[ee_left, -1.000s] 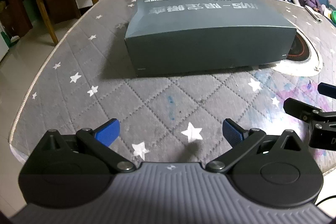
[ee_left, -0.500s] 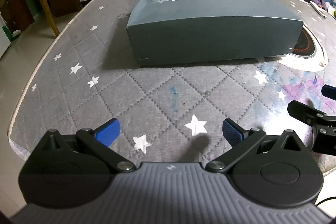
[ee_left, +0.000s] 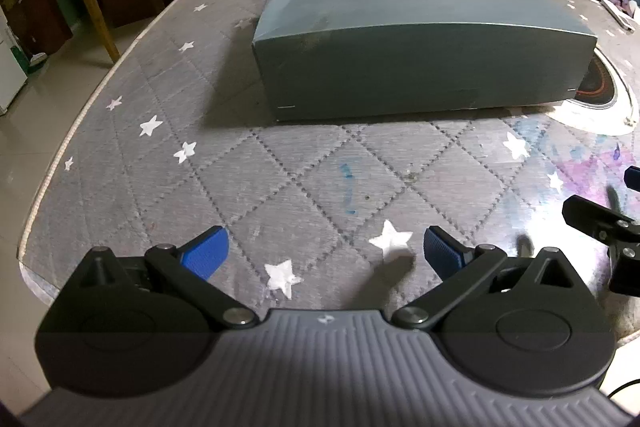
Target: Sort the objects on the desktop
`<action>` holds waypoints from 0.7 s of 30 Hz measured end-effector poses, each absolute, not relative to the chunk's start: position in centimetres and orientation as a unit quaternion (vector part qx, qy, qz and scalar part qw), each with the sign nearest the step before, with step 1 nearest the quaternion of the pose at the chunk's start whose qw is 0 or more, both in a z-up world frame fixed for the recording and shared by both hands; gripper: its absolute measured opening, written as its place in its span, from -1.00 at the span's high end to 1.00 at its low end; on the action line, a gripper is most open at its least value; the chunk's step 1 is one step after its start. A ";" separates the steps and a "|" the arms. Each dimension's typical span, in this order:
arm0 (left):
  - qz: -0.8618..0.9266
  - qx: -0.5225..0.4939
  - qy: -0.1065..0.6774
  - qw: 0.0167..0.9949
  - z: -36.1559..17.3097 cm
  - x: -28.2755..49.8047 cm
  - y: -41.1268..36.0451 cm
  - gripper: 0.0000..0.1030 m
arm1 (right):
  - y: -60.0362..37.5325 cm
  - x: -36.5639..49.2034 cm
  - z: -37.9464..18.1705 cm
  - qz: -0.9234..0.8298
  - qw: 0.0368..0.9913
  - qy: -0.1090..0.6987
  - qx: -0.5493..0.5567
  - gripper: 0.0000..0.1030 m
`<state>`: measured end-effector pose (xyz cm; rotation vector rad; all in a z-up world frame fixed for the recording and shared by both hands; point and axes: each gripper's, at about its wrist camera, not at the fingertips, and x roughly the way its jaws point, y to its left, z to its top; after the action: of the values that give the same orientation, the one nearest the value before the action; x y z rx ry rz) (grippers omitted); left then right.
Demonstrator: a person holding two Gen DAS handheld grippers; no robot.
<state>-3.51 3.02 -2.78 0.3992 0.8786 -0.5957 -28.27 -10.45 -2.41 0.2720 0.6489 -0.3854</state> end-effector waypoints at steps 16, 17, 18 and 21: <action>-0.274 0.191 0.425 0.841 -3.6 -2.3 3.0 -1.00 | -10.7 -27.4 -2.9 -0.184 0.917 0.326 0.136 -1.00; -0.274 0.190 0.426 0.841 -3.6 -2.3 3.0 -1.00 | -10.8 -27.4 -2.9 -0.184 0.917 0.326 0.137 -1.00; -0.274 0.189 0.426 0.841 -3.6 -2.2 3.0 -1.00 | -10.8 -27.4 -3.0 -0.184 0.917 0.327 0.137 -1.00; -0.273 0.189 0.426 0.841 -3.6 -2.0 2.9 -1.00 | -10.9 -27.2 -3.1 -0.183 0.916 0.329 0.139 -1.00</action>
<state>-1.98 2.89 -3.64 0.3992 0.9008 -0.5771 -27.21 -10.87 -3.12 0.2862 0.6763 -0.3769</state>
